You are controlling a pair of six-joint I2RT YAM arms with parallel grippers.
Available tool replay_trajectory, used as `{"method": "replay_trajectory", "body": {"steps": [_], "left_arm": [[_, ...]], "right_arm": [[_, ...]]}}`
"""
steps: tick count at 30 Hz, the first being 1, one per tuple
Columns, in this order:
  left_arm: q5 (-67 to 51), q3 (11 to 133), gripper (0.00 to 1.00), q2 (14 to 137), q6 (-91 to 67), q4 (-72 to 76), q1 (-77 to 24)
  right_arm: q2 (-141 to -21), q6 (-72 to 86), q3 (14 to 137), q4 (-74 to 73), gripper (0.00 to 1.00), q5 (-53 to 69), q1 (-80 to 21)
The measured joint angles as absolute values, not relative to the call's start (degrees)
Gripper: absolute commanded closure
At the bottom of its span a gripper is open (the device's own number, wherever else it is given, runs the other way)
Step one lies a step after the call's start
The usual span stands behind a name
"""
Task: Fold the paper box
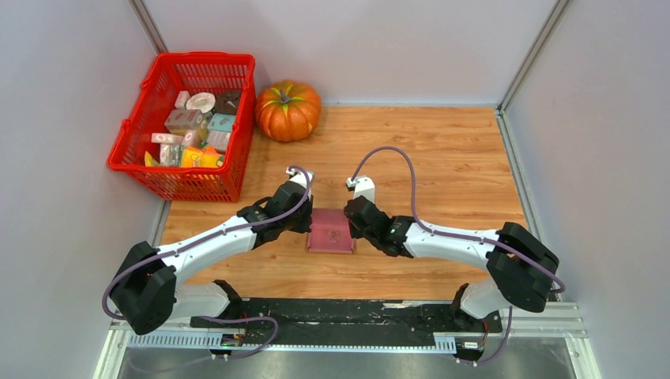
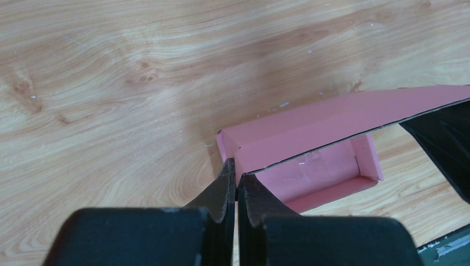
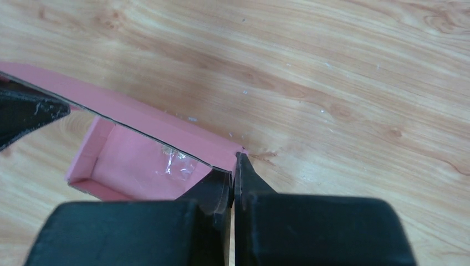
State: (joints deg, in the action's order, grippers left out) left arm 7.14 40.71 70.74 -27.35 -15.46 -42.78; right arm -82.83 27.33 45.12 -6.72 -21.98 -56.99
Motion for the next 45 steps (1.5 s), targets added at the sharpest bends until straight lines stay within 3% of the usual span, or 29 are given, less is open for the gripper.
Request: {"method": "replay_trajectory", "body": {"steps": [11,31,40,43,45], "left_arm": [[13.98,40.69,1.00,71.18,-31.83,-11.94,-44.53],[30.55,40.16,1.00,77.80,-38.70,-6.13,-52.21],[34.20,33.91,1.00,76.16,-38.72,2.07,-54.98],[35.57,32.93,1.00,76.16,-38.74,3.36,-55.75],[36.16,32.38,1.00,76.16,-38.76,4.19,-56.12]], "right_arm": [[-88.07,33.45,49.78,-7.01,1.00,-39.88,-59.99],[-91.24,32.16,39.70,13.91,0.99,-49.36,-63.29],[-90.35,31.73,36.51,17.50,0.89,-50.72,-65.60],[-89.47,31.90,35.48,17.34,0.82,-50.50,-66.65],[-88.33,32.36,34.98,16.21,0.70,-50.22,-67.42]]}}
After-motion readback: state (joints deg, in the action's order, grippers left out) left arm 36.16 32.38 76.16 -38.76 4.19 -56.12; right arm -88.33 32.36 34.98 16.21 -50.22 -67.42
